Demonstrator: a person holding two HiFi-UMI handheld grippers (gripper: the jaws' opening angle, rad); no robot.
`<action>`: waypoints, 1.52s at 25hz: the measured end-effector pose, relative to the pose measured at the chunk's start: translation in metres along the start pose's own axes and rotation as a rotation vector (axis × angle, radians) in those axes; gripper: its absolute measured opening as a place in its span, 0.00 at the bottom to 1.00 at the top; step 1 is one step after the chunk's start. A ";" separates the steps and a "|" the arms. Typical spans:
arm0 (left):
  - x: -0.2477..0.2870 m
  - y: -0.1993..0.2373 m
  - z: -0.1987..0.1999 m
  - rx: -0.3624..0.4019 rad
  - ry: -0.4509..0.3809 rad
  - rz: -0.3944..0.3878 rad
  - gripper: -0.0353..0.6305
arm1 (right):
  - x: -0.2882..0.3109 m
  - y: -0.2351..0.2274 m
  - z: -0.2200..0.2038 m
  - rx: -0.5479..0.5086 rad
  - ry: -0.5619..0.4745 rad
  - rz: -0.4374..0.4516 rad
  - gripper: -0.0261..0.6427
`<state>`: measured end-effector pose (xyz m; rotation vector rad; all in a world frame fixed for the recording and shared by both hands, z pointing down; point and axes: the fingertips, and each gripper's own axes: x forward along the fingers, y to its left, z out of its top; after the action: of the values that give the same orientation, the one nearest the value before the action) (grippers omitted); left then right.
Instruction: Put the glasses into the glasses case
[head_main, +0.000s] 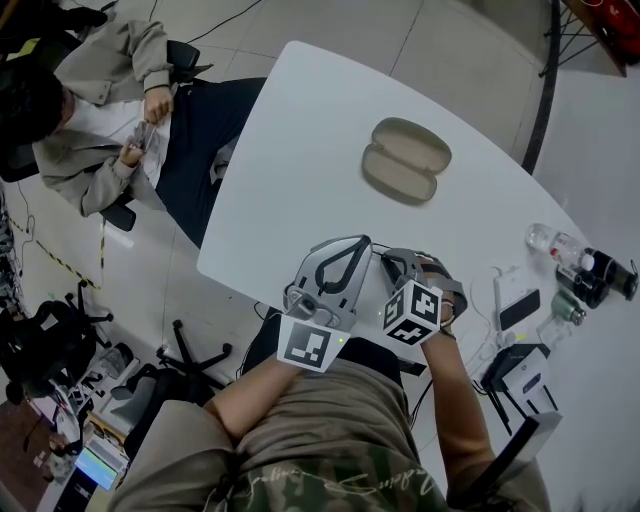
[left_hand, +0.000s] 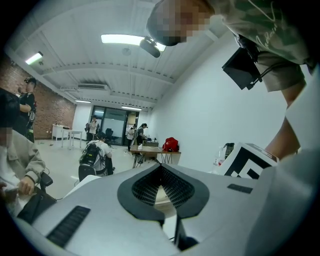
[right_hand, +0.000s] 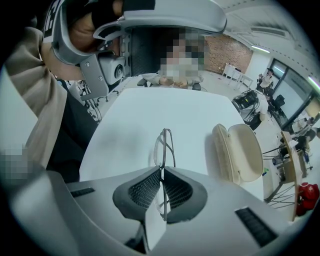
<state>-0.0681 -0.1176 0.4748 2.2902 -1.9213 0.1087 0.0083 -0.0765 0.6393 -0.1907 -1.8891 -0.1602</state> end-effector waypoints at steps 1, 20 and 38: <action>0.000 0.000 0.001 0.003 -0.006 0.001 0.06 | -0.001 0.000 0.000 0.000 0.000 -0.001 0.09; 0.003 0.008 0.010 0.050 -0.044 0.006 0.06 | -0.003 -0.004 0.006 -0.017 0.008 -0.019 0.09; 0.018 0.018 0.011 0.036 -0.052 0.001 0.06 | 0.003 -0.020 0.011 -0.041 0.015 -0.016 0.09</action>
<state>-0.0827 -0.1403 0.4678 2.3366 -1.9612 0.0854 -0.0077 -0.0939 0.6386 -0.2017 -1.8740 -0.2110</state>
